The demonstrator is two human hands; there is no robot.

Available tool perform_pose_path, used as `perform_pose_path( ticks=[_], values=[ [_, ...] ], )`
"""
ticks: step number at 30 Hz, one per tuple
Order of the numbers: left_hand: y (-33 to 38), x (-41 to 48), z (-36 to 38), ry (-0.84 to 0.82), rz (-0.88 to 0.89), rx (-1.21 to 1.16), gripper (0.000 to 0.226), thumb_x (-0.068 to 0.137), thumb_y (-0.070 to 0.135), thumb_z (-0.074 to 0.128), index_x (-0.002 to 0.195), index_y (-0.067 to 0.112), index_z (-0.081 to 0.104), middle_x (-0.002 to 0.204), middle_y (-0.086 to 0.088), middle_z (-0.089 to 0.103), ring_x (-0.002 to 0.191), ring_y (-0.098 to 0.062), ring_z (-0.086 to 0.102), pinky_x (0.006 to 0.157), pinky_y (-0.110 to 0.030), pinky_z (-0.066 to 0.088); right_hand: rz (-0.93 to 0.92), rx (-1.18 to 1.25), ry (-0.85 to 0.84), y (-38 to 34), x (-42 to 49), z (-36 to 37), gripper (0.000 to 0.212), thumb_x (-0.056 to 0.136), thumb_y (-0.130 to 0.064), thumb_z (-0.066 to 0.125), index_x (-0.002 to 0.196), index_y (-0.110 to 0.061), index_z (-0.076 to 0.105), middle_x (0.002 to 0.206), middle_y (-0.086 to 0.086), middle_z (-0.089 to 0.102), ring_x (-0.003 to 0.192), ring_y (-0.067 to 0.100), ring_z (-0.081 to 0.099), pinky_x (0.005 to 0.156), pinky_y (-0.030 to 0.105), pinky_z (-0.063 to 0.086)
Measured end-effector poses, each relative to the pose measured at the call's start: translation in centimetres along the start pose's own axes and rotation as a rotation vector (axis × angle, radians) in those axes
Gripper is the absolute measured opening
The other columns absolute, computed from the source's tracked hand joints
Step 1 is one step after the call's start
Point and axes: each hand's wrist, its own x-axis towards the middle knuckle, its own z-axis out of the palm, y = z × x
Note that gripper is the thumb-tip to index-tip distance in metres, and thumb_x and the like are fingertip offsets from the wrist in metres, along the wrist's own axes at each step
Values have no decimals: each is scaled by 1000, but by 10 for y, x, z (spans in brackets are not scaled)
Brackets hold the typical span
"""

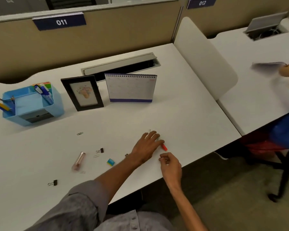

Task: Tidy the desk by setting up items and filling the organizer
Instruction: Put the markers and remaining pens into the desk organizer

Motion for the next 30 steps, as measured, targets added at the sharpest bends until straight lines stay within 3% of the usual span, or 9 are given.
perform_pose_path(
  ticks=[10, 16, 20, 24, 27, 30],
  values=[
    [10, 8, -4, 46, 55, 66, 39, 104, 2, 42, 139, 20, 48, 152, -8, 44, 148, -29, 35, 120, -43, 30, 25, 33, 31, 12, -6, -17, 15, 96, -12, 70, 99, -27, 70, 99, -12, 73, 95, 3, 67, 73, 7, 43],
    [6, 6, -5, 60, 77, 76, 34, 107, 8, 47, 139, 17, 47, 153, -9, 45, 148, -28, 36, 124, -44, 28, -16, 71, 43, -2, -8, -11, 14, 95, -15, 71, 99, -29, 70, 100, -10, 74, 97, 6, 68, 88, 26, 55],
    [8, -4, -7, 122, 54, 2, 31, 106, 8, 52, 135, 18, 51, 149, -7, 50, 144, -26, 42, 122, -41, 32, -36, 107, 118, -11, -11, -12, 15, 96, -15, 70, 103, -28, 68, 100, -11, 74, 99, 4, 67, 90, 32, 57],
    [5, -16, -16, 186, -50, -169, 22, 107, 19, 55, 130, 20, 55, 137, -4, 59, 129, -22, 54, 111, -36, 42, -68, 160, 227, -31, -12, -6, 23, 97, -14, 69, 116, -26, 64, 109, -7, 70, 98, 7, 66, 84, 31, 59],
    [-3, -29, -29, 214, -175, -288, 26, 106, 24, 60, 131, 21, 54, 128, -4, 65, 111, -22, 61, 100, -33, 48, -145, 184, 231, -57, -13, 5, 24, 97, -20, 69, 116, -31, 59, 112, -9, 66, 96, 5, 65, 77, 22, 55],
    [-22, -49, -47, 249, -309, -372, 28, 107, 26, 59, 133, 21, 51, 121, -5, 69, 97, -22, 65, 89, -30, 51, -222, 193, 190, -89, -15, 26, 23, 97, -30, 70, 114, -33, 55, 110, -12, 66, 94, 5, 66, 75, 21, 56]
  ],
)
